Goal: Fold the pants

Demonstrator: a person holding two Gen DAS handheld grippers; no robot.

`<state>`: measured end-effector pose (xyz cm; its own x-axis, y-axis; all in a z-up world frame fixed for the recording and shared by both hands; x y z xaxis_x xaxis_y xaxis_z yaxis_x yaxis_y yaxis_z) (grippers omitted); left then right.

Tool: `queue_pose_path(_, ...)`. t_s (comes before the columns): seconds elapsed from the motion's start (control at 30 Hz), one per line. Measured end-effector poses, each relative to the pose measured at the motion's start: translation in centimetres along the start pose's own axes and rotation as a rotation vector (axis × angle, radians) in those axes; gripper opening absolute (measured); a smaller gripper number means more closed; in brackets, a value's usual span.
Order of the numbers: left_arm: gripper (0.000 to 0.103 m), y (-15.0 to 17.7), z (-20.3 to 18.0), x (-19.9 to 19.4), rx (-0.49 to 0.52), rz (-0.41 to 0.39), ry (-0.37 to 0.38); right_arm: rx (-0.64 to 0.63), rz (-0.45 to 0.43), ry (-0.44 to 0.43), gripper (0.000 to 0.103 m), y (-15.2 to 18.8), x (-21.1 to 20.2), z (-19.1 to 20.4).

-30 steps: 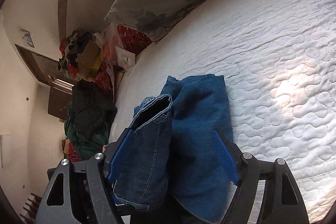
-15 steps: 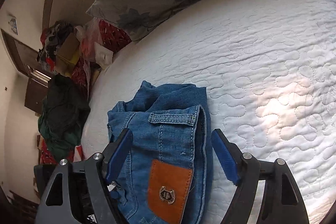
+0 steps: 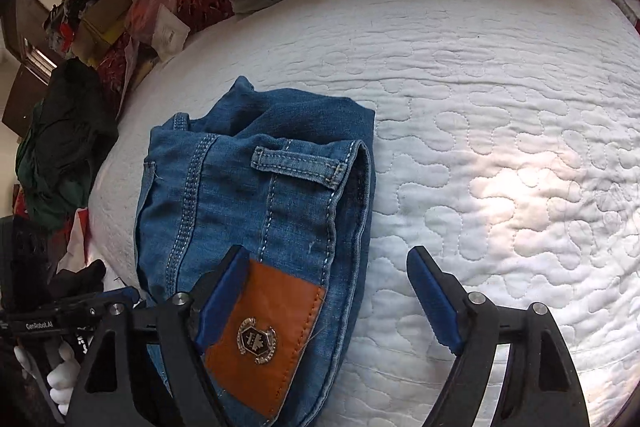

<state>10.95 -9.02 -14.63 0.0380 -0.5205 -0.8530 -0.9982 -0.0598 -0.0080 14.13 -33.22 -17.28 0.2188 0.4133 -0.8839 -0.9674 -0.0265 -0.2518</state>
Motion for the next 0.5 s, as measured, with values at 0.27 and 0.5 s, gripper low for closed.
queue_pose_path(0.27,0.04,0.0,1.5,0.1,-0.048,0.019,0.013,0.104,-0.081,0.001,0.103,0.9,1.5,-0.1)
queue_pose_path(0.5,0.04,-3.0,0.2,-0.2,-0.011,0.011,-0.008,0.243,-0.068,-0.065,0.094,0.2,0.1,-1.4)
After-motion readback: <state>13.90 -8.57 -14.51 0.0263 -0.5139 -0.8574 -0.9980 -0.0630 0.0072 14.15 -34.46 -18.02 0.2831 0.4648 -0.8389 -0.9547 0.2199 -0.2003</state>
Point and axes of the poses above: each gripper's, at about its wrist camera, not at the fingertips, and x roughly the way its jaws point, z to its left, y to its underside, the point moved 10 cm from there along x, roughly the way its jaws point, and after that the axes turned 9 degrees about z, right-handed, at the moved point
